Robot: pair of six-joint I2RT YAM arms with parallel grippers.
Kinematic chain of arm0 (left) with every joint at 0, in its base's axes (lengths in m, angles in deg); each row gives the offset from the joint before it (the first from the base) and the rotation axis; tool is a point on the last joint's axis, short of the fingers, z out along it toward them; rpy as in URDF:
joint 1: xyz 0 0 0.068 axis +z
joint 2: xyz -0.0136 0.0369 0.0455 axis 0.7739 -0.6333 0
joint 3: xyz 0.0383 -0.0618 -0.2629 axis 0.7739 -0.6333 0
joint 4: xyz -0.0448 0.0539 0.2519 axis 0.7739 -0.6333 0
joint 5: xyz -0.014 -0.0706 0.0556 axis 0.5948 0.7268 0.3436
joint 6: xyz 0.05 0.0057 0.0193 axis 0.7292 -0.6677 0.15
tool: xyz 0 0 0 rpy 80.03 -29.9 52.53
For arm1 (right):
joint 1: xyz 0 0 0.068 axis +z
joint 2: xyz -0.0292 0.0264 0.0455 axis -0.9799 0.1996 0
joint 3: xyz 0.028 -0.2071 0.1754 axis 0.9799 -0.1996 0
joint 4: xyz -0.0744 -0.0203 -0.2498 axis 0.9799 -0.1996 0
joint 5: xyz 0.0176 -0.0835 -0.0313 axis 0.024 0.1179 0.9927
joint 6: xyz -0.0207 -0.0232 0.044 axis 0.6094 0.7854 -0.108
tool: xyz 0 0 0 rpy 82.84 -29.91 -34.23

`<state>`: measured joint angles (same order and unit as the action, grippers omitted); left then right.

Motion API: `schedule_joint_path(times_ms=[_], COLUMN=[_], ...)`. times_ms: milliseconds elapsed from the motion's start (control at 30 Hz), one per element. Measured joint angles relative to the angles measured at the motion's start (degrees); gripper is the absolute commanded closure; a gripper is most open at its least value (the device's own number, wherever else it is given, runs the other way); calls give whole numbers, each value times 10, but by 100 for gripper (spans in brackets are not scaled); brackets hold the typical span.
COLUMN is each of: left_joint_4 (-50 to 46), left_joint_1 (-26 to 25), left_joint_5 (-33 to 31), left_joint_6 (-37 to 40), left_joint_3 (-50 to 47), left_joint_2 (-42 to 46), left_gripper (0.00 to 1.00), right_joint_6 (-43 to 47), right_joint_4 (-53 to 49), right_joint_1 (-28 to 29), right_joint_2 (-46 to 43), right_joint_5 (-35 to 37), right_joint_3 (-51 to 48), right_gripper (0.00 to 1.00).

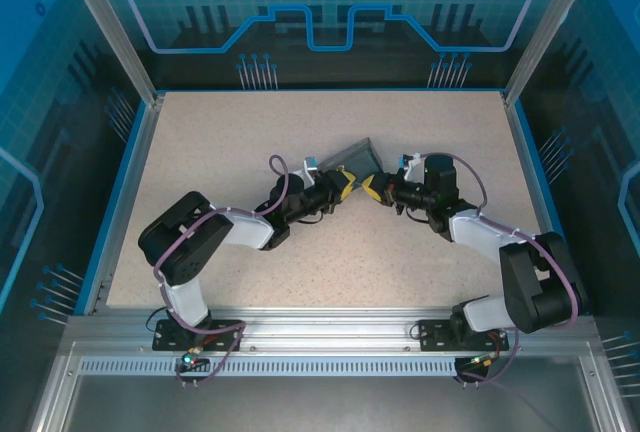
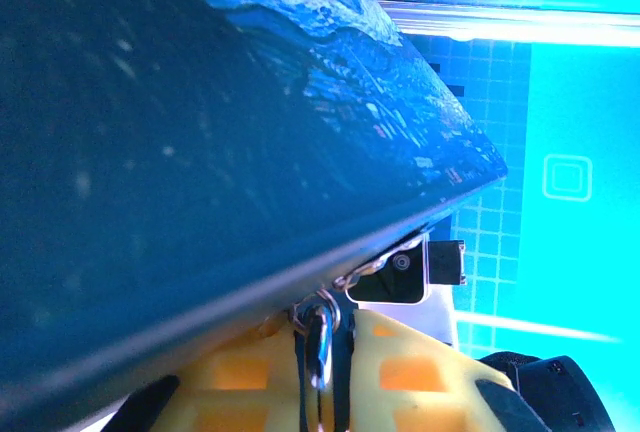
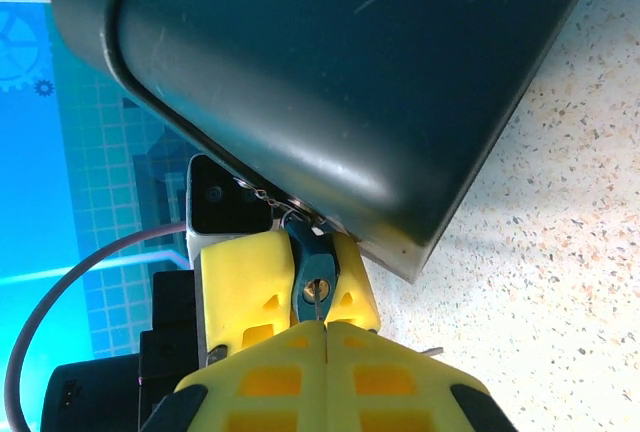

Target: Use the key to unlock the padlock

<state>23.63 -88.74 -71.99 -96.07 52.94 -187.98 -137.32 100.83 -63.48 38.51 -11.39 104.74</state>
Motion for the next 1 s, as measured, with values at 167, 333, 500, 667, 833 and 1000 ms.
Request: schedule_joint_path(times_ms=[167, 333, 500, 667, 833, 1000], left_joint_4=[1, 1, 0, 0, 0, 1], left_joint_1=[1, 2, 4, 4, 2, 1], left_joint_5=[-2, -11, -15, -15, -10, -8], left_joint_6=[-5, -6, -6, -6, -6, -6], left_joint_3=[0, 0, 0, 0, 0, 0], left_joint_2=[0, -1, -2, -2, -2, -2], left_gripper=[100, 100, 100, 100, 100, 100], right_joint_6=[0, 3, 5, 7, 9, 9], right_joint_4=[-4, 1, 25, 36, 36, 36], right_joint_1=[3, 17, 18, 5, -7, -8], right_joint_2=[3, 14, 28, 36, 39, 39], right_joint_5=[1, 8, 10, -2, -6, -5], right_joint_3=[5, 5, 2, 2, 2, 3], right_gripper=[100, 100, 100, 100, 100, 100])
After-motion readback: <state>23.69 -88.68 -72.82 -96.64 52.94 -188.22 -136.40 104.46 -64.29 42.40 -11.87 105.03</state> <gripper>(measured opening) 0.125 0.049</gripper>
